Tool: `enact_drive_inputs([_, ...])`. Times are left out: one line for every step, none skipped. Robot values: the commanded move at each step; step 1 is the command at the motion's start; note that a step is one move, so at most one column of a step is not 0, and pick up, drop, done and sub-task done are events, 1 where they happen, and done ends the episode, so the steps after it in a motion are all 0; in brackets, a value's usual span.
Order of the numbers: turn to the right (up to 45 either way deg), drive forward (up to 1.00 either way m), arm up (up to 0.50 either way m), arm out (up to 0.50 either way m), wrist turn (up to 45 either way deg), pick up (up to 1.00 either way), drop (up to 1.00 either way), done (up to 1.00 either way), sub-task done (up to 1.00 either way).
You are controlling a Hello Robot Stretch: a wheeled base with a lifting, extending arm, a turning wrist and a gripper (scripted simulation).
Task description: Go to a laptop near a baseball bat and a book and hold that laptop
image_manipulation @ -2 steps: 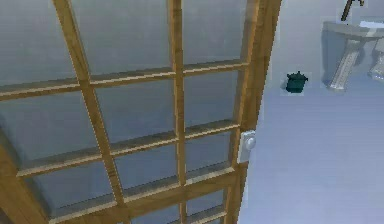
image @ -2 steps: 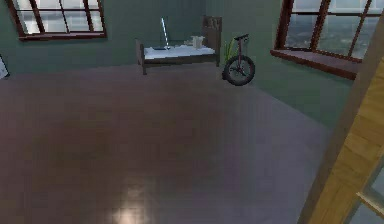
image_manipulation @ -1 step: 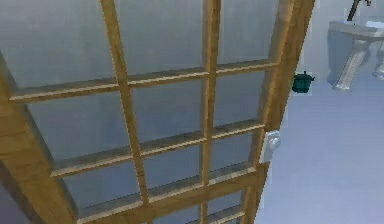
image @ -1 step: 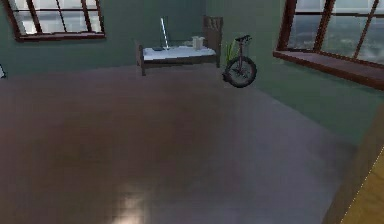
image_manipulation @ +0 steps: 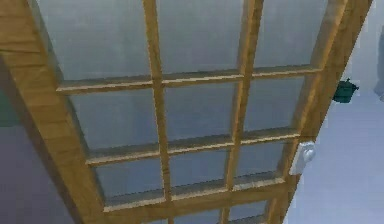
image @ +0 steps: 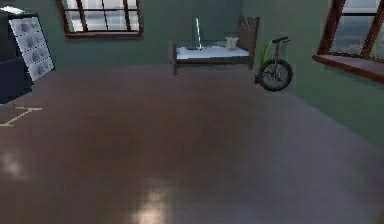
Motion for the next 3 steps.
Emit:
enact_drive_inputs([0.0,1.00,0.00,0.00,0.0,0.00,0.00,0.00,0.00])
enact_drive_inputs([0.0,1.00,0.00,0.00,0.0,0.00,0.00,0.00,0.00])
enact_drive_inputs([-3.0,0.00,0.00,0.00,0.0,0.00,0.00,0.00,0.00])
